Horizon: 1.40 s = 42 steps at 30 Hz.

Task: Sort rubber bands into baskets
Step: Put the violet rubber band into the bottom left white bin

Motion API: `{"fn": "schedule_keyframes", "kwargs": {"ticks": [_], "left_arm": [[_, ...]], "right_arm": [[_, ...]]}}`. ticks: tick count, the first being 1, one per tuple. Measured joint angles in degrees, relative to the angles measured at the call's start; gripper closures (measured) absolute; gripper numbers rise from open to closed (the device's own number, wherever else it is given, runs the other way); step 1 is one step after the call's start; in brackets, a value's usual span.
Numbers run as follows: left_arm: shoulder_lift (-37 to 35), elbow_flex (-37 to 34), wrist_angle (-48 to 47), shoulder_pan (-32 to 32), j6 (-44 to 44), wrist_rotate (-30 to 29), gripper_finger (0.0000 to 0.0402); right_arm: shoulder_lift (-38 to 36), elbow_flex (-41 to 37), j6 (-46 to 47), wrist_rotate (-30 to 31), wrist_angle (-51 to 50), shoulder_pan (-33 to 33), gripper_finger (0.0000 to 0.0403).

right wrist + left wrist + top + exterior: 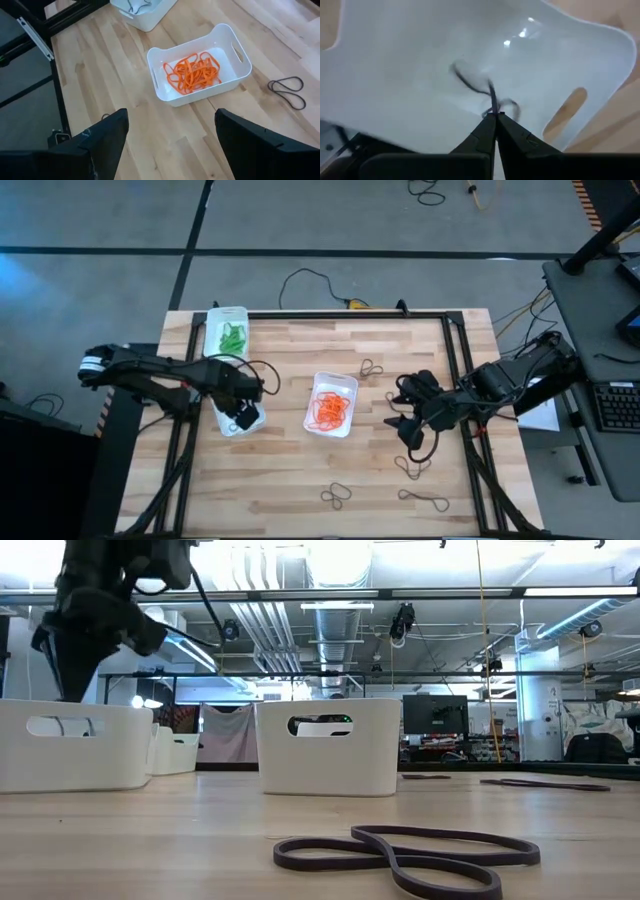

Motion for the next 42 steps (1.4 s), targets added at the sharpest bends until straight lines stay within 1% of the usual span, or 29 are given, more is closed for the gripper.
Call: {"fn": "schedule_keyframes", "kwargs": {"ticks": [4,7,10,13,16,18,21,24,26,30,35,38,42], "left_arm": [[1.15,-2.08,0.71,0.07,0.35,-0.9,0.0401],[1.16,-2.81,0.09,0.07,0.57,-1.05,0.0389],[0.82,-2.37,-1.69,0.07,0.42,-1.05,0.036],[0.58,0.13,-2.02,0.07,0.42,-1.17,0.0319],[0.54,4.12,-0.62,-0.48,0.45,-4.31,0.0274],[0.56,7.13,3.13,-1.48,1.82,-6.73,0.0246],[0.68,10.69,14.04,-5.04,6.8,-9.64,0.0213],[1.38,12.94,25.1,-10.63,10.6,-13.14,0.0196],[2.91,14.34,30.08,-14.91,11.58,-16.27,0.0192],[8.59,18.15,30.84,-22.48,12.7,-20.43,0.0191],[19.44,25.6,30.48,-28.23,14.08,-21.95,0.0191],[26.91,32.18,27.49,-29.83,19.09,-22.03,0.0191],[37.11,41.43,19.46,-30.4,28.3,-21.82,0.0191]], "right_arm": [[0.01,0.0,0.51,-0.01,0.02,0.04,0.0117],[0.01,0.0,1.26,-0.02,0.02,0.04,0.0117],[0.01,0.0,1.51,-0.11,0.03,0.04,0.0117],[0.01,0.0,1.6,-0.46,0.04,0.07,0.0117],[0.01,0.0,0.96,-0.46,0.02,0.07,0.0117],[0.01,0.0,0.4,-0.46,0.02,0.07,0.0117],[0.08,0.0,0.09,-0.47,0.01,0.07,0.0117],[0.12,0.0,0.07,-0.45,-0.1,0.58,0.0117],[0.12,0.0,-0.32,-0.45,-0.29,1.73,0.0117],[0.12,0.0,-1.34,-0.42,-2.42,5.64,0.0117],[0.12,0.0,-0.67,-0.26,-5.77,9.96,0.0117],[0.12,0.0,1.18,-0.26,-5.94,12.16,0.0117],[0.12,-1.58,5.07,0.55,-5.92,15.04,0.0117]]}}
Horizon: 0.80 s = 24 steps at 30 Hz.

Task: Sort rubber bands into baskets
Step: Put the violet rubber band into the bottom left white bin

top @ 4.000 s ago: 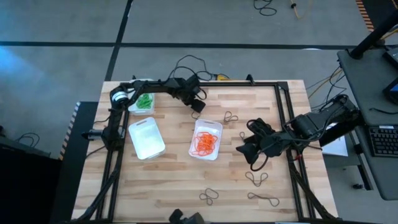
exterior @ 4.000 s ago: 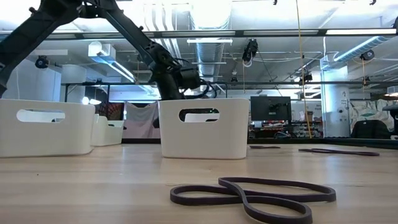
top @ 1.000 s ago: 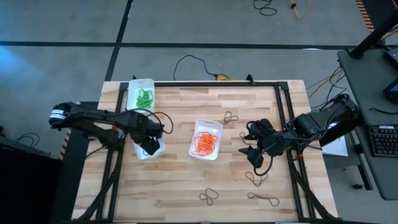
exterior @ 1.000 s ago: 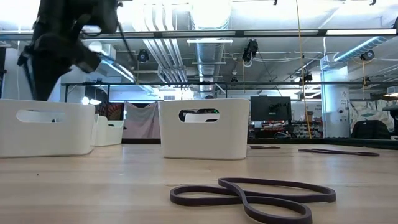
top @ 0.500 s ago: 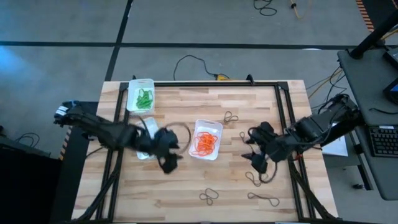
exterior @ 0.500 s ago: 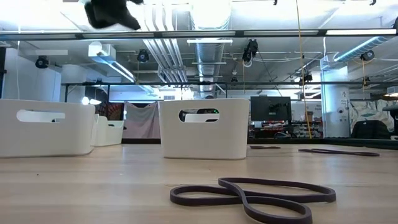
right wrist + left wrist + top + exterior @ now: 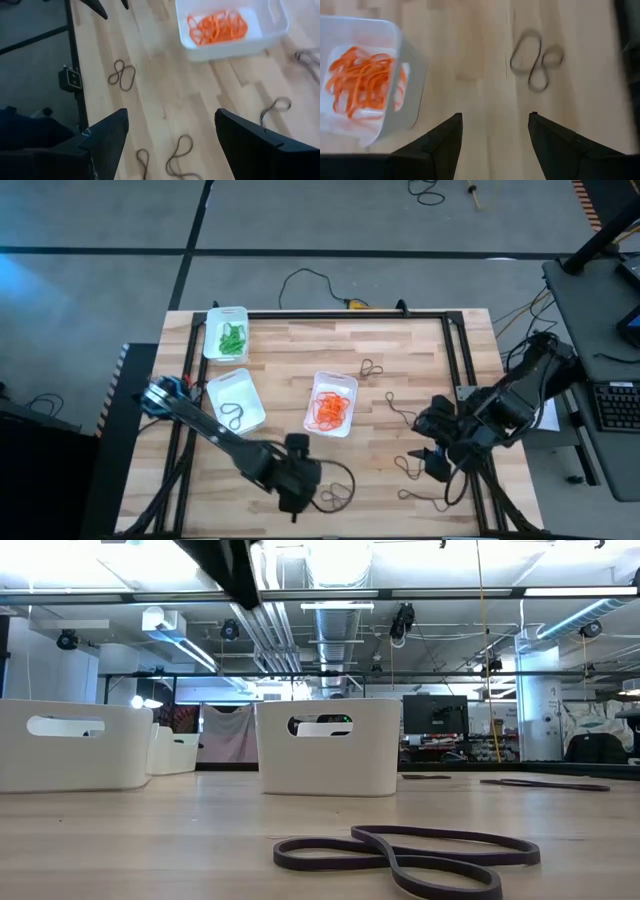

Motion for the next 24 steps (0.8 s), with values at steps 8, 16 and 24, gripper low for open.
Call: {"fn": "schedule_keyframes", "kwargs": {"ticks": [8,16,24], "left_arm": [[2.17,-2.44,7.53,0.56,15.44,2.99,0.0191],[7.36,-4.42,19.57,-1.62,33.9,11.76,0.0191],[15.19,-0.93,23.23,-0.36,41.03,12.34,0.0191]], "right_arm": [[1.71,-5.88,16.5,0.06,1.67,6.44,0.0117],[9.09,-4.99,22.9,0.45,8.07,10.26,0.0117],[16.86,-0.04,27.31,0.9,9.39,11.81,0.0117]]}}
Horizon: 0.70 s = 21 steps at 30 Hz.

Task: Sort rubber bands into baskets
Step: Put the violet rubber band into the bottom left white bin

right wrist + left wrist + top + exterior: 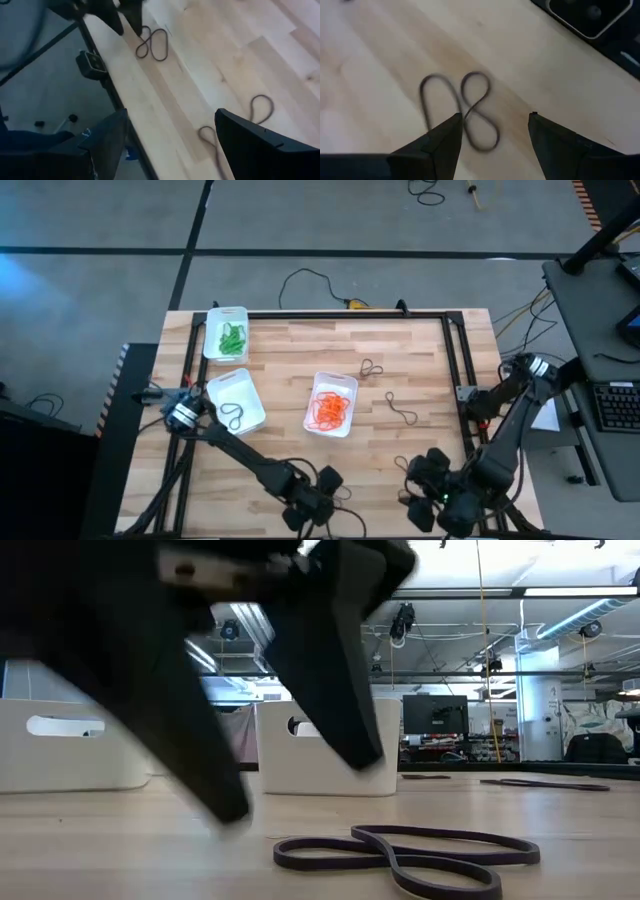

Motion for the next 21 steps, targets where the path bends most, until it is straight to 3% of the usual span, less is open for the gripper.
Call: {"fn": "schedule_keyframes", "kwargs": {"ticks": [3,9,21], "left_arm": [[2.63,0.96,0.94,0.78,3.37,2.87,0.0191],[6.88,6.27,-3.15,1.98,-1.29,2.97,0.0196],[6.79,6.67,-5.4,6.68,-3.5,4.82,0.0245]], "right_arm": [[1.93,2.0,1.13,0.02,0.06,0.4,0.0117],[4.87,4.99,2.34,0.29,0.46,0.63,0.0117],[4.79,5.14,4.28,4.69,-0.35,0.61,0.0117]]}}
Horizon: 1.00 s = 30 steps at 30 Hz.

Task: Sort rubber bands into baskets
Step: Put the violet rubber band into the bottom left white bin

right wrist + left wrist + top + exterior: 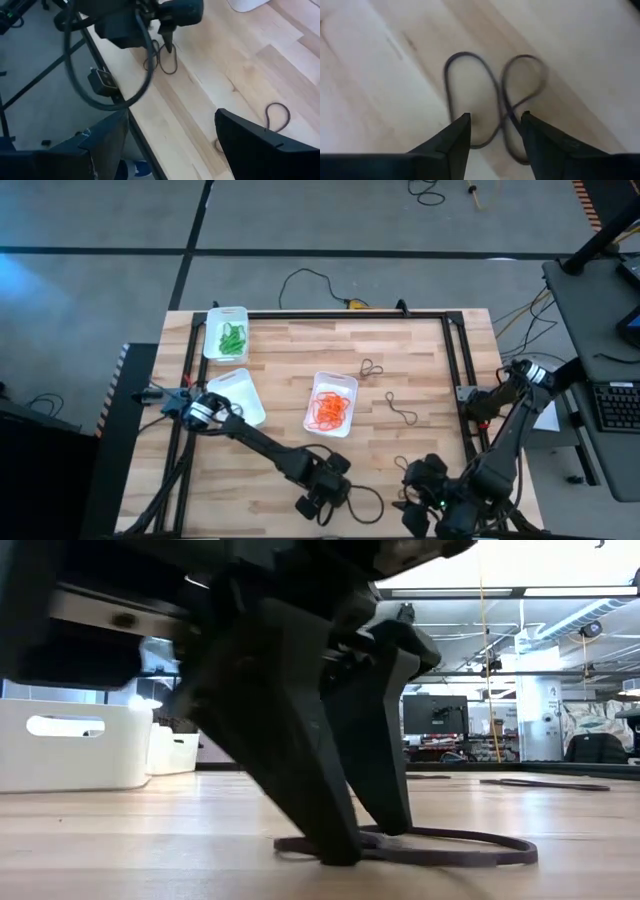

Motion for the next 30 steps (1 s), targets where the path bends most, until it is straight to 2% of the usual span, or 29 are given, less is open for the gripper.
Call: {"fn": "schedule_keyframes", "kwargs": {"ticks": [7,15,19,23,30], "left_arm": [[0.35,-0.54,0.24,1.48,0.53,3.69,0.0274],[1.68,-0.52,-0.83,0.63,-5.13,5.27,0.0391],[1.65,-0.54,-1.19,0.51,-5.43,5.25,0.0395],[0.66,-0.37,-3.88,0.47,-9.43,3.96,0.04],[-3.07,-1.07,-16.88,1.96,-16.77,0.47,0.0401]], "right_arm": [[-0.88,-0.02,-0.31,-0.02,-1.85,0.0,0.0117],[-0.89,-0.07,-1.0,-0.01,-3.08,-0.15,0.0117],[-1.12,-0.07,-1.73,-0.17,-3.12,-0.15,0.0117],[-2.55,0.24,-2.28,-0.15,-3.65,-0.15,0.0117],[-6.55,0.33,-2.73,3.09,-7.48,-0.15,0.0117]]}}
